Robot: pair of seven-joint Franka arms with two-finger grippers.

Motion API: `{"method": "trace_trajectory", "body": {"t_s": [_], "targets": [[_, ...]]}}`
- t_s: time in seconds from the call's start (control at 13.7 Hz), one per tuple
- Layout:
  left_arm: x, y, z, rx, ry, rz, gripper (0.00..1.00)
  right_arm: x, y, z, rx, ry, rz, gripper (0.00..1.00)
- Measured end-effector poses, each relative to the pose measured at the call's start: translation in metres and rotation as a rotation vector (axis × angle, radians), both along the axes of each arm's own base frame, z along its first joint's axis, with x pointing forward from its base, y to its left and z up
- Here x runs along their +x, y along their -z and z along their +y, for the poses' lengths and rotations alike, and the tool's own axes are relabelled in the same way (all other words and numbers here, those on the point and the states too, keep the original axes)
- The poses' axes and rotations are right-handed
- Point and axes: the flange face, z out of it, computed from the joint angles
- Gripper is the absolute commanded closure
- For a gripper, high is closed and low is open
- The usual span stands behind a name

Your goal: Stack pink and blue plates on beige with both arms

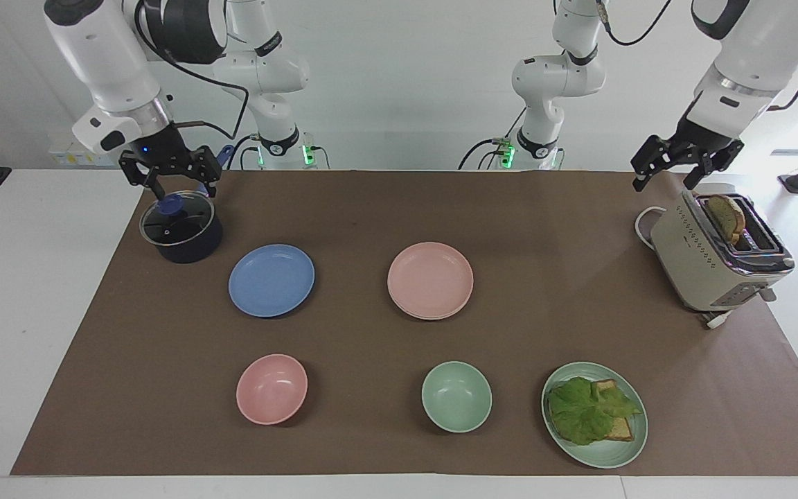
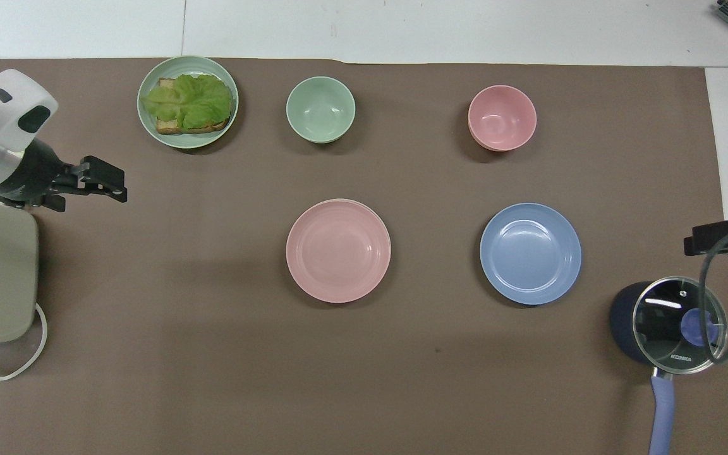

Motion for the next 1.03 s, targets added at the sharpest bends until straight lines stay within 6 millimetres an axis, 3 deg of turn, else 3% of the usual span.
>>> {"method": "trace_trajectory", "body": {"t_s": [0.15, 0.44, 0.81, 1.03], "targets": [[-0.007, -0.008, -0.001, 0.001, 0.002, -0.007, 0.00, 0.007, 0.044, -0.006, 0.025, -0.032, 0.002, 0.00], [-0.007, -0.005, 0.001, 0.001, -0.002, 0.000, 0.00, 0.014, 0.123, -0.021, 0.075, -0.046, 0.014, 0.00], [-0.007, -0.005, 0.003, 0.001, -0.005, 0.001, 0.00, 0.011, 0.194, -0.022, 0.064, -0.069, 0.015, 0.00], [-0.007, -0.005, 0.004, 0.001, -0.006, 0.001, 0.00, 0.012, 0.221, -0.023, 0.060, -0.076, 0.034, 0.00]]}}
